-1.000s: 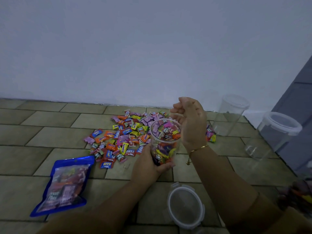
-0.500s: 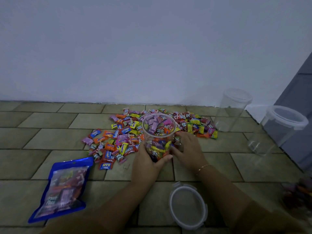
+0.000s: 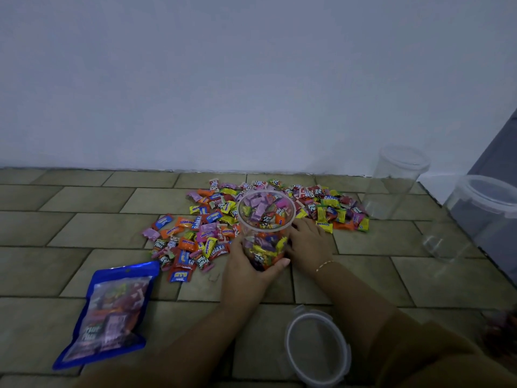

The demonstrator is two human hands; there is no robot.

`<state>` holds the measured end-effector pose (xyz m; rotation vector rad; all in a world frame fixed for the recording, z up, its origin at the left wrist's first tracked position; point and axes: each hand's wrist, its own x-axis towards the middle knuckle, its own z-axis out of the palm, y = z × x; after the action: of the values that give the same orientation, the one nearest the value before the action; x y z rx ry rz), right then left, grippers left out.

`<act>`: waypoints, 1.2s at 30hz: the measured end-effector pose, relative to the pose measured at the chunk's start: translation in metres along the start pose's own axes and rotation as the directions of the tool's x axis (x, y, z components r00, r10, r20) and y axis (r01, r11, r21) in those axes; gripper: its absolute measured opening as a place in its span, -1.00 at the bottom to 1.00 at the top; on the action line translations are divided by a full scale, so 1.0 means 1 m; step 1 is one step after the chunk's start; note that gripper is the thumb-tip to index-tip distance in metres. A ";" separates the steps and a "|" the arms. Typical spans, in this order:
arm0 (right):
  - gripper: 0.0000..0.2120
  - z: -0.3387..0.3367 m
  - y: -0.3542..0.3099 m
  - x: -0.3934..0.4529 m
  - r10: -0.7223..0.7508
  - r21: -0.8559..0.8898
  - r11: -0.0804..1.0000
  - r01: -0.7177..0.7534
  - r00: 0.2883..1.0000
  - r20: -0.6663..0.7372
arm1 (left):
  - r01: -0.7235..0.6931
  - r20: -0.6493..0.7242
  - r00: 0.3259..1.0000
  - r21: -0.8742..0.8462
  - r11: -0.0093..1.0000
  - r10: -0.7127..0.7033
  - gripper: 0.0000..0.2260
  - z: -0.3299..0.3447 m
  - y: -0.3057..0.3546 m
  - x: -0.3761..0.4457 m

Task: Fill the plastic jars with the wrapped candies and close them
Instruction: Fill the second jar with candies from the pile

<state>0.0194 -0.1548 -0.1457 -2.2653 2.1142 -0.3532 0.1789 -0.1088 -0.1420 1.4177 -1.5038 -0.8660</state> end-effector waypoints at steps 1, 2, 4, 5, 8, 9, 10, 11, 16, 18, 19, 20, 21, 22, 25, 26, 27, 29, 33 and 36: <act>-0.59 0.001 -0.002 -0.002 0.015 0.021 1.000 -0.014 0.998 -0.054 | -0.003 0.003 1.000 0.004 1.000 0.003 -0.22 0.000 0.000 0.000; -0.64 0.001 -0.004 -0.005 0.041 0.052 0.998 -0.035 0.994 -0.105 | -0.006 0.005 1.000 0.006 1.000 0.006 -0.23 0.000 0.000 0.000; -0.72 0.001 -0.007 -0.008 0.102 0.095 0.992 -0.087 0.982 -0.160 | -0.009 0.002 1.000 0.005 1.000 0.009 -0.22 0.000 -0.001 0.000; -0.75 0.001 -0.008 -0.009 0.118 0.108 0.989 -0.100 0.978 -0.173 | -0.010 0.001 1.000 0.006 1.000 0.010 -0.20 0.000 -0.001 0.000; -0.79 0.001 -0.009 -0.013 0.080 0.183 0.983 -0.033 0.963 -0.257 | -0.015 0.005 1.000 0.017 1.000 0.015 -0.18 0.000 -0.002 0.000; -0.76 0.001 -0.008 -0.015 0.059 0.185 0.983 -0.004 0.954 -0.293 | -0.014 0.009 1.000 0.018 1.000 0.014 -0.18 0.000 -0.002 0.000; -0.75 0.001 -0.007 -0.017 0.041 0.180 0.984 0.016 0.952 -0.305 | -0.014 0.011 1.000 0.016 1.000 0.014 -0.19 0.000 -0.002 0.000; -0.75 0.000 -0.006 -0.019 0.034 0.176 0.984 0.021 0.953 -0.302 | -0.015 0.012 1.000 0.015 1.000 0.015 -0.19 0.000 -0.001 0.000; -0.78 -0.004 0.010 -0.017 0.182 0.435 0.896 -0.088 0.967 -0.177 | -0.022 0.035 0.999 0.020 1.000 0.021 -0.21 -0.001 0.000 -0.001; -0.83 -0.016 0.012 -0.018 0.344 0.614 0.762 -0.206 0.932 -0.115 | -0.020 0.056 0.998 0.018 1.000 0.019 -0.27 -0.001 0.001 -0.001; -0.84 -0.023 0.013 -0.018 0.431 0.727 0.637 -0.258 0.900 -0.059 | -0.021 0.062 0.998 0.017 1.000 0.020 -0.29 -0.002 0.002 -0.002; -0.86 -0.029 0.014 -0.019 0.496 0.840 0.463 -0.282 0.868 0.018 | -0.021 0.069 0.997 0.017 1.000 0.020 -0.30 -0.002 0.002 -0.002; -0.87 -0.036 0.014 -0.019 0.529 0.924 0.265 -0.277 0.843 0.102 | -0.021 0.078 0.997 0.016 1.000 0.020 -0.30 -0.003 0.003 -0.003; -0.89 -0.042 0.016 -0.020 0.528 0.962 0.092 -0.258 0.831 0.173 | -0.023 0.087 0.996 0.013 1.000 0.022 -0.28 -0.003 0.004 -0.003; -0.87 -0.064 0.014 -0.018 0.477 0.970 -0.155 -0.187 0.846 0.239 | -0.039 0.104 0.994 0.017 0.999 0.037 -0.18 -0.004 0.005 -0.004; -0.85 -0.073 0.011 -0.017 0.459 0.970 -0.190 -0.150 0.860 0.222 | -0.044 0.106 0.993 0.018 0.999 0.042 -0.15 -0.004 0.006 -0.004; -0.82 -0.082 0.007 -0.016 0.443 0.971 -0.214 -0.110 0.875 0.197 | -0.046 0.110 0.993 0.015 0.999 0.045 -0.13 -0.004 0.006 -0.004; -0.79 -0.100 -0.004 -0.014 0.408 0.977 -0.210 -0.043 0.904 0.128 | -0.043 0.123 0.991 0.011 0.999 0.042 -0.11 -0.004 0.006 -0.004; -0.77 -0.122 -0.025 -0.014 0.315 0.999 -0.020 0.043 0.949 -0.035 | -0.035 0.139 0.990 0.032 0.999 0.030 -0.09 -0.005 0.004 -0.004; -0.77 -0.129 -0.037 -0.014 0.256 0.978 0.181 0.107 0.955 -0.152 | -0.039 0.137 0.990 0.036 0.999 0.034 -0.07 -0.005 0.004 -0.003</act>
<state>0.0323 -0.1199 -0.0163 -1.2547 1.2182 -1.5842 0.1822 -0.1047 -0.1365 1.3777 -1.6514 -0.9321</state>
